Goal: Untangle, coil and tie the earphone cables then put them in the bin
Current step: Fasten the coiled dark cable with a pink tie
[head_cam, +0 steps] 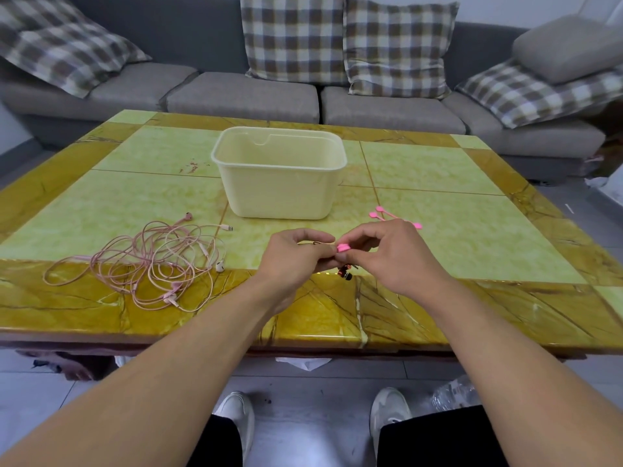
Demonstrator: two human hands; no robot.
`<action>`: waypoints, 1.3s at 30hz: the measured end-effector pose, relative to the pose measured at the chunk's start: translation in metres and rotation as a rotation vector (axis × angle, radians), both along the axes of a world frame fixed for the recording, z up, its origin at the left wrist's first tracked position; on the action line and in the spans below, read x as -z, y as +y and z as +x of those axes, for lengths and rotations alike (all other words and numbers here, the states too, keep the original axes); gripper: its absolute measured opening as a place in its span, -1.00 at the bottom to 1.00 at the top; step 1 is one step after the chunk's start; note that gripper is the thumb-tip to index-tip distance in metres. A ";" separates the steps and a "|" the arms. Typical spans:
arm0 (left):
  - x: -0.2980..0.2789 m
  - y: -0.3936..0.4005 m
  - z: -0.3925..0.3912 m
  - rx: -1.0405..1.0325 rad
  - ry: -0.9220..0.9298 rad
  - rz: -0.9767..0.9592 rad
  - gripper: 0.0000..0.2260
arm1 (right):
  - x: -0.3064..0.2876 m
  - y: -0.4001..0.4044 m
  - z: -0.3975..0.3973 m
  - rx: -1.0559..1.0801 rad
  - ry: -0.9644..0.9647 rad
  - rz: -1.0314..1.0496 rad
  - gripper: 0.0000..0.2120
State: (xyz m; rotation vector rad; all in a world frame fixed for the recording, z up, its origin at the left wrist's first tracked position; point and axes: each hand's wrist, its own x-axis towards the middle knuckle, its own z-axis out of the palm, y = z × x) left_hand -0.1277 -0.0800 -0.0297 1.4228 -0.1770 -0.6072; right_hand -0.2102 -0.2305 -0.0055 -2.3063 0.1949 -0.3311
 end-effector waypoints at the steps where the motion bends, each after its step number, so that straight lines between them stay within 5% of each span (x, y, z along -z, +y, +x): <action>1: 0.000 0.000 0.001 -0.007 0.002 0.000 -0.86 | 0.000 0.000 0.000 -0.006 -0.001 -0.013 -0.92; 12: -0.001 0.003 0.004 0.065 0.032 0.033 -0.89 | 0.008 0.000 0.006 -0.053 0.025 -0.051 -0.88; 19: 0.002 0.006 0.008 0.045 0.057 -0.031 -0.85 | 0.009 0.001 0.006 0.005 -0.004 0.247 -0.88; 26: 0.005 0.004 0.008 0.031 -0.024 -0.019 -0.93 | 0.010 0.014 0.013 0.056 -0.056 -0.037 -0.88; 31: 0.000 0.008 0.013 0.092 0.110 -0.175 -0.86 | 0.004 0.017 0.011 0.099 -0.099 0.084 -0.74; 39: 0.008 0.010 0.017 0.053 -0.010 -0.113 -0.75 | 0.006 0.020 0.010 0.122 -0.080 0.231 -0.66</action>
